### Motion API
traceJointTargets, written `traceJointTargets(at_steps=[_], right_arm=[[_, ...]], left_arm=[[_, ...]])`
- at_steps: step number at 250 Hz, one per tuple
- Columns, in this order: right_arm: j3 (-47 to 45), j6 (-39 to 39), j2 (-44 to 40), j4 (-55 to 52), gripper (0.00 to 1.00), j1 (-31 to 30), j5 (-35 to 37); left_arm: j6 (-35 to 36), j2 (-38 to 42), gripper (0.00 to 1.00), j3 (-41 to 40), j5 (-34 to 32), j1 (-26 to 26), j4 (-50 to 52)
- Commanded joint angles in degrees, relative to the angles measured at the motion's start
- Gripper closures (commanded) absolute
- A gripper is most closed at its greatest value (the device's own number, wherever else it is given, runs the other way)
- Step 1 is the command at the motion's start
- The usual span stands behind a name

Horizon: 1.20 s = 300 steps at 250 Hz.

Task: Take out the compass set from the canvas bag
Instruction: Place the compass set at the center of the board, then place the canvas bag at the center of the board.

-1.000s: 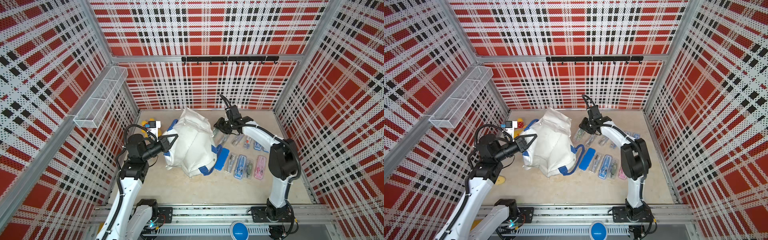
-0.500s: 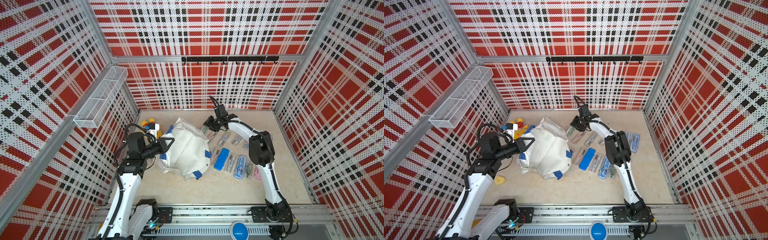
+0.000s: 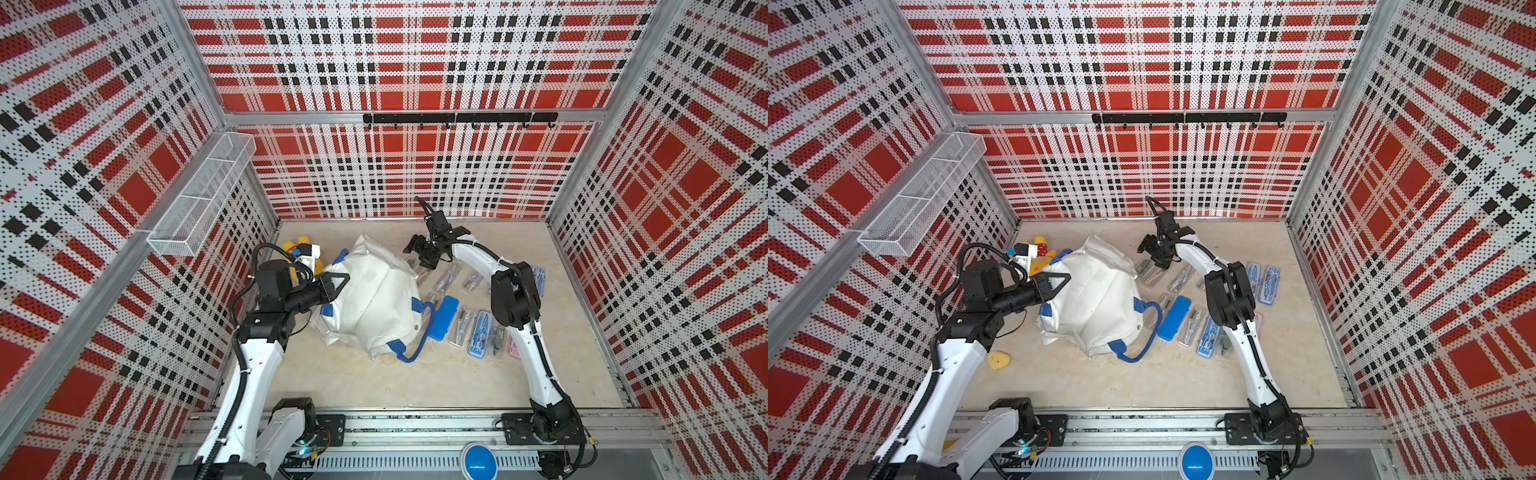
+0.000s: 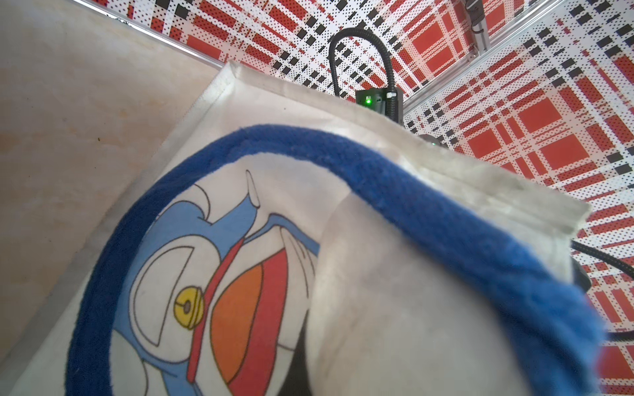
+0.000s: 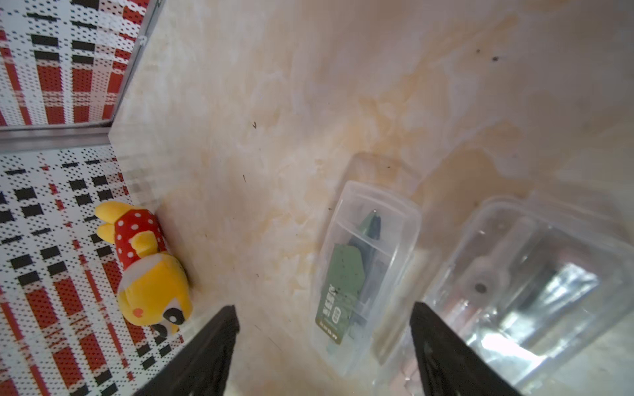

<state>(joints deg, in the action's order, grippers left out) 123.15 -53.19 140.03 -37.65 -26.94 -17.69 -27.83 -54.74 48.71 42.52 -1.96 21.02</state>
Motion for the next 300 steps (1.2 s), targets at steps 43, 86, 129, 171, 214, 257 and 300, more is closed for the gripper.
traceJointTargets(at_steps=[43, 86, 129, 171, 214, 257, 300], right_arm=[[-6.74, 3.47, -15.89, 2.21, 0.14, -0.17, 1.95], [-15.51, 6.35, -29.15, 2.36, 0.18, -0.14, 3.92], [-26.72, 8.84, -41.97, 6.01, 0.22, -1.2, 2.93], [-35.07, 11.88, -50.64, 7.68, 0.2, -7.03, 3.63], [-42.24, 11.92, -53.1, 7.16, 0.27, -13.74, 6.78], [-48.48, 7.86, -53.89, 8.18, 0.37, -15.25, 10.25], [-48.68, 6.92, -52.0, 7.16, 0.41, -15.1, 10.12]], left_arm=[[-5.8, -6.05, 1.0, 5.4, -2.53, -0.59, -6.22], [-9.78, -11.86, 1.0, 8.61, -2.45, -1.04, -6.06], [-13.3, -15.6, 1.0, 10.91, -2.65, -1.1, -7.15], [-14.89, -17.39, 1.0, 12.09, -2.14, -1.07, -8.15], [-14.18, -19.47, 1.0, 13.43, -0.77, -1.07, -6.98], [-13.75, -19.94, 1.0, 13.74, -0.14, -1.01, -6.65], [-13.81, -19.9, 1.0, 14.04, -0.23, -0.54, -6.46]])
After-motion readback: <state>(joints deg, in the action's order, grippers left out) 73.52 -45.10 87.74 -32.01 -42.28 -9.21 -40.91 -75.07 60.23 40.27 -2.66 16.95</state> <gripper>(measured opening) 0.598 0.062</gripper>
